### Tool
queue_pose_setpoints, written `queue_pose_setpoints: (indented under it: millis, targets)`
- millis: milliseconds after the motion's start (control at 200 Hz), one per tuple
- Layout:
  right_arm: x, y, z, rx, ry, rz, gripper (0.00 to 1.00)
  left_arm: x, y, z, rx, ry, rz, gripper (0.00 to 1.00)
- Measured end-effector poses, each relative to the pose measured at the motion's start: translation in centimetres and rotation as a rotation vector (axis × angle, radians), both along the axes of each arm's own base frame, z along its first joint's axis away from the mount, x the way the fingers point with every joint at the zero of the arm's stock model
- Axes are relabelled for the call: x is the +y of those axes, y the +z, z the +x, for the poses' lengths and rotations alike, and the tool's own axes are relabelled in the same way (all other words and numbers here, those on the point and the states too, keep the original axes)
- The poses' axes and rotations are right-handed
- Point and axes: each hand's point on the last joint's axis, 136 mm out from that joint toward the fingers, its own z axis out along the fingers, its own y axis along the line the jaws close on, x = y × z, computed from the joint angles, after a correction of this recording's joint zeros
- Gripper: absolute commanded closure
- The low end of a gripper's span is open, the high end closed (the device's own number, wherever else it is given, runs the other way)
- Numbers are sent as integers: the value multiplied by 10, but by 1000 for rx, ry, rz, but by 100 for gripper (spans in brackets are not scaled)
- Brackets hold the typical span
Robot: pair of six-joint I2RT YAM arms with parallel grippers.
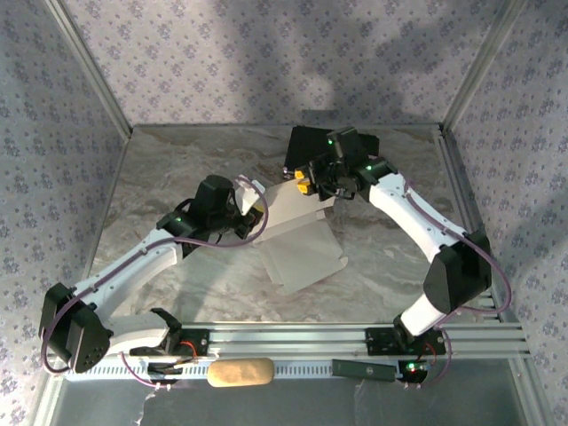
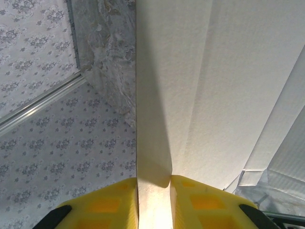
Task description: Fold the paper box
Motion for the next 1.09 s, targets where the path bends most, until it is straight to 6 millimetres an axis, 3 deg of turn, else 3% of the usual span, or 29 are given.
queue_pose_setpoints:
  millis: [600,810,1094]
  targets:
    - [8,-21,3,39,27,9,67,-2,-13,4,13,4,15,100]
    - [9,-33,6,59,32,6,84,-2,-25,5,33,8,33,100]
    - [8,-38,6,62,36,3,93,-1,-31,9,41,44,13,100]
